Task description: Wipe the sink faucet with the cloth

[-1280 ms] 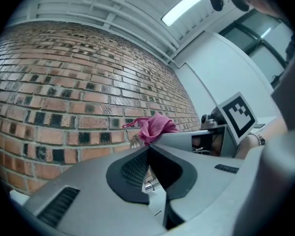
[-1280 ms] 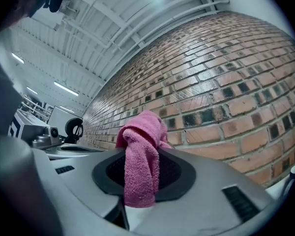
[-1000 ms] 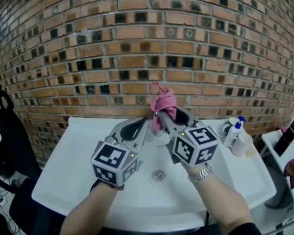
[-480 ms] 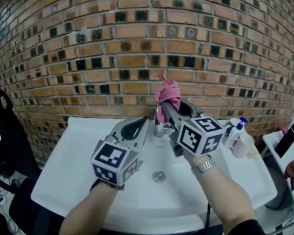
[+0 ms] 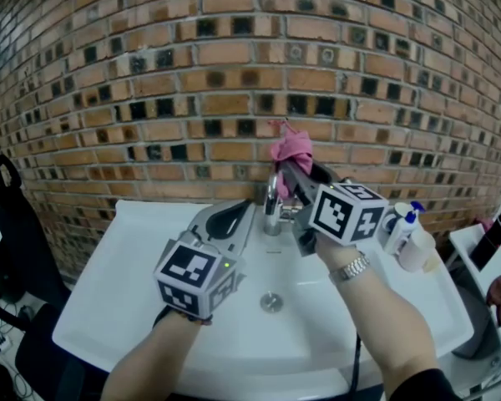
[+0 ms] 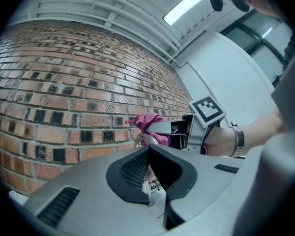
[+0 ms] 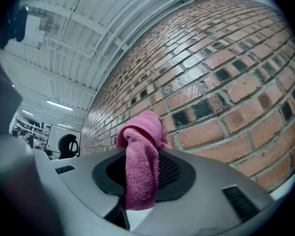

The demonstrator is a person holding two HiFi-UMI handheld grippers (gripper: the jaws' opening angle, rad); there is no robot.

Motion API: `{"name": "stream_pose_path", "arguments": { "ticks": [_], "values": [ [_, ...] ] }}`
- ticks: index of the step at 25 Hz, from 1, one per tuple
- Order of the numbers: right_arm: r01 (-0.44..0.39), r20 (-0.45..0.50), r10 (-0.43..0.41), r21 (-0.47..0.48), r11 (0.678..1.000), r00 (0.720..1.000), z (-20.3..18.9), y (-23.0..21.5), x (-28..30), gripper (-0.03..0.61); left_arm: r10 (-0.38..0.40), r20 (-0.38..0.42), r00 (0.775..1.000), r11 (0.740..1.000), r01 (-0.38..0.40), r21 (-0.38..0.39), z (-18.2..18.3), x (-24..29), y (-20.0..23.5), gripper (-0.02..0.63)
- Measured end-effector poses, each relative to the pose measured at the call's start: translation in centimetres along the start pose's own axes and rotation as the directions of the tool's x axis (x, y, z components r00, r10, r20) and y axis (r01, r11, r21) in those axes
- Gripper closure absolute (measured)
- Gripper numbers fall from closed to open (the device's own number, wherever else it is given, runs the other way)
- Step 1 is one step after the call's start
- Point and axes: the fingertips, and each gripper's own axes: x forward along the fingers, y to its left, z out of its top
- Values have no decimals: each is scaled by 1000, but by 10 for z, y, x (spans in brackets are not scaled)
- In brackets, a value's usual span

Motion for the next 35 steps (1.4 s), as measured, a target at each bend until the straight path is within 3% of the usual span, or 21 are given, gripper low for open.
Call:
{"name": "stream_pose_path", "arguments": {
  "ticks": [13, 22, 27, 35],
  "values": [
    [62, -71, -53, 135, 989, 996, -26, -42, 18, 479, 4, -26, 1000, 1000, -4, -21, -13, 3, 7, 611],
    [98, -121, -82, 135, 986, 989, -45, -53, 21, 479, 1, -33, 999, 999, -2, -43, -20, 4, 6, 611],
    [130, -172, -117, 65, 989, 978, -61, -57, 21, 480, 1, -36, 999, 999, -3, -54, -24, 5, 7, 611],
    [181, -256, -228, -192, 964, 940, -83, -54, 17, 482, 0, -41, 999, 998, -2, -57, -28, 4, 7, 611]
  ]
}}
